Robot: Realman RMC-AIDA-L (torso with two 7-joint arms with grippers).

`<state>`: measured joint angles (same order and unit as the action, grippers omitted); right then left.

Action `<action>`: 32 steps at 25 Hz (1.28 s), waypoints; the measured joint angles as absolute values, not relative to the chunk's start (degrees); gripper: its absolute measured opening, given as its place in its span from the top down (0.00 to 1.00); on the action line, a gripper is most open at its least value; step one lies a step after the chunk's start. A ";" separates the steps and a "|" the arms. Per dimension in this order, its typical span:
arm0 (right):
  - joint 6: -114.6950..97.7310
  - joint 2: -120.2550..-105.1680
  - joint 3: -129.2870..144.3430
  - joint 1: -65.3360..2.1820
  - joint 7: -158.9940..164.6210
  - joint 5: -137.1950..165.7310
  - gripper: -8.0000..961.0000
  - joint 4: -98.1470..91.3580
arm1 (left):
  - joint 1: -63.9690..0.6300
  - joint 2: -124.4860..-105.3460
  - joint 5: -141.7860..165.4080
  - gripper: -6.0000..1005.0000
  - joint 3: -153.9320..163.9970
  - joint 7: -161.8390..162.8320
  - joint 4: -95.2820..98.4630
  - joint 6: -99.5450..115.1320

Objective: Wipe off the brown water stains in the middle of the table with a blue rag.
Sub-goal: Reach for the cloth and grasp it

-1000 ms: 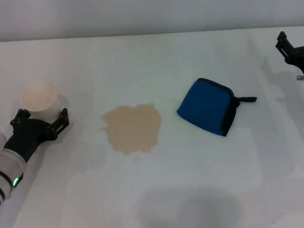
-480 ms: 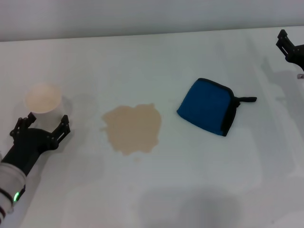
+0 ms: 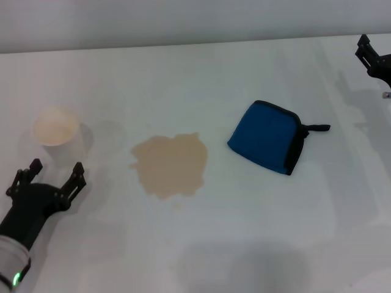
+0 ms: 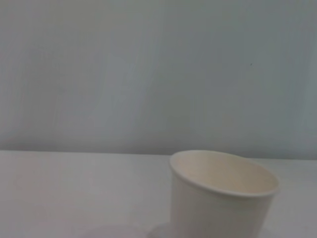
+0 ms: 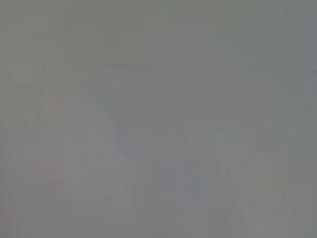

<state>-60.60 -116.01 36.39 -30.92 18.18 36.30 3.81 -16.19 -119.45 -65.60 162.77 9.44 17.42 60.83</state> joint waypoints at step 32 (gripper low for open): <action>-62.97 -105.00 79.45 -46.35 105.56 101.10 0.13 -24.69 | -8.11 -119.18 -69.44 0.11 162.06 19.12 11.78 79.18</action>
